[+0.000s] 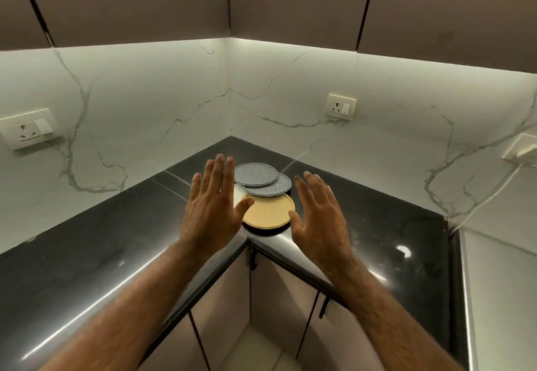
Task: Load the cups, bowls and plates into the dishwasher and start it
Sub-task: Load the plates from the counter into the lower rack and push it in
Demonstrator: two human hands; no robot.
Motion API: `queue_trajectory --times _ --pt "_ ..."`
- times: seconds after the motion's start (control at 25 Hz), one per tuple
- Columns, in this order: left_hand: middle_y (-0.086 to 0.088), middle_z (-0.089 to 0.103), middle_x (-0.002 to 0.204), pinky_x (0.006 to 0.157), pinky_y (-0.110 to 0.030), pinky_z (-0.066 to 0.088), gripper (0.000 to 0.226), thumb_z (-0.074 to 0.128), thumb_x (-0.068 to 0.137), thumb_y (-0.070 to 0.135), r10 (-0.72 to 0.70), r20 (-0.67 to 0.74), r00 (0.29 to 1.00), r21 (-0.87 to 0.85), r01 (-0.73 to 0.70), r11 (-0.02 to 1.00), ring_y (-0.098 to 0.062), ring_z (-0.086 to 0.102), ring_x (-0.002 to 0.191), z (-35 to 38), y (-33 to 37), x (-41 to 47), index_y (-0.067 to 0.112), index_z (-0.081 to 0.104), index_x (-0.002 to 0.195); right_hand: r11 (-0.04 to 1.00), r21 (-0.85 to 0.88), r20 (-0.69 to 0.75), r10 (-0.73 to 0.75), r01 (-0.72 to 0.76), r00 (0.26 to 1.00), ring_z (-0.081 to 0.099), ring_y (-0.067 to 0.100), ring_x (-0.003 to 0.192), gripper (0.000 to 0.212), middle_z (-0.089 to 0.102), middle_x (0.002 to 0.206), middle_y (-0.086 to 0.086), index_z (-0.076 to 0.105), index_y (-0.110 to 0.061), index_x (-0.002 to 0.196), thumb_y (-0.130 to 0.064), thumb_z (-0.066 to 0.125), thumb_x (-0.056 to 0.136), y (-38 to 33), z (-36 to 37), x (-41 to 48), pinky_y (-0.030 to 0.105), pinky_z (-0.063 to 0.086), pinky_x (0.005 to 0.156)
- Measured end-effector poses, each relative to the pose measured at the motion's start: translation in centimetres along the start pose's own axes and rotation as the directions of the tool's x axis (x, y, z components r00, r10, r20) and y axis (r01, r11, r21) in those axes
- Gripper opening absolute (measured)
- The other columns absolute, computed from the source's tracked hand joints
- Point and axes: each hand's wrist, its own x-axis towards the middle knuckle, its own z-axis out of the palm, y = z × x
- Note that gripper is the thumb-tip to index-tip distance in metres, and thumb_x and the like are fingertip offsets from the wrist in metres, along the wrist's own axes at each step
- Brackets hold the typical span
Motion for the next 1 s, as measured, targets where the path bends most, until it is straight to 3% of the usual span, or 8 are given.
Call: queue_trajectory --times 0.16,0.32,0.6,1.0 --pt "-0.008 -0.014 0.168 0.128 -0.049 0.002 0.094 0.028 0.094 0.07 -0.024 0.037 0.999 0.03 0.023 0.999 -0.025 -0.013 0.155 3.2 -0.7 3.3 0.016 -0.01 0.161 0.999 0.019 0.01 0.027 -0.027 1.0 0.028 0.028 0.15 0.078 0.032 0.161 0.01 0.035 -0.016 0.154 -0.025 0.074 0.088 2.8 2.8 3.8 0.045 0.031 0.121" --pt "-0.009 -0.013 0.168 0.128 -0.05 0.005 0.093 0.034 0.097 0.067 -0.029 0.057 0.998 0.046 0.027 0.999 -0.025 -0.012 0.156 5.8 -1.9 7.1 0.016 -0.009 0.161 1.0 0.019 0.064 0.019 -0.021 0.998 0.029 0.029 0.15 0.08 0.032 0.161 0.012 0.034 -0.016 0.154 -0.024 0.075 0.086 4.7 5.6 6.9 0.046 0.033 0.12" --pt "-0.008 -0.014 0.169 0.126 -0.046 -0.004 0.09 0.034 0.098 0.068 -0.017 0.075 0.997 0.055 0.013 0.998 -0.025 -0.017 0.155 13.0 -4.6 15.5 0.021 -0.008 0.162 1.0 0.019 0.113 0.022 -0.024 0.993 0.028 0.027 0.15 0.077 0.032 0.161 0.011 0.034 -0.017 0.155 -0.02 0.071 0.088 8.1 12.0 13.9 0.044 0.031 0.121" --pt "-0.013 -0.001 0.17 0.123 -0.049 -0.002 0.08 0.02 0.099 0.07 -0.116 0.197 0.973 0.065 0.106 0.992 -0.031 -0.005 0.157 26.6 -10.9 27.6 0.024 0.007 0.163 0.976 0.001 0.231 0.212 -0.218 0.95 0.012 0.015 0.154 0.073 0.02 0.167 -0.003 0.022 -0.028 0.159 -0.029 0.06 0.096 15.0 24.3 24.4 0.035 0.019 0.124"
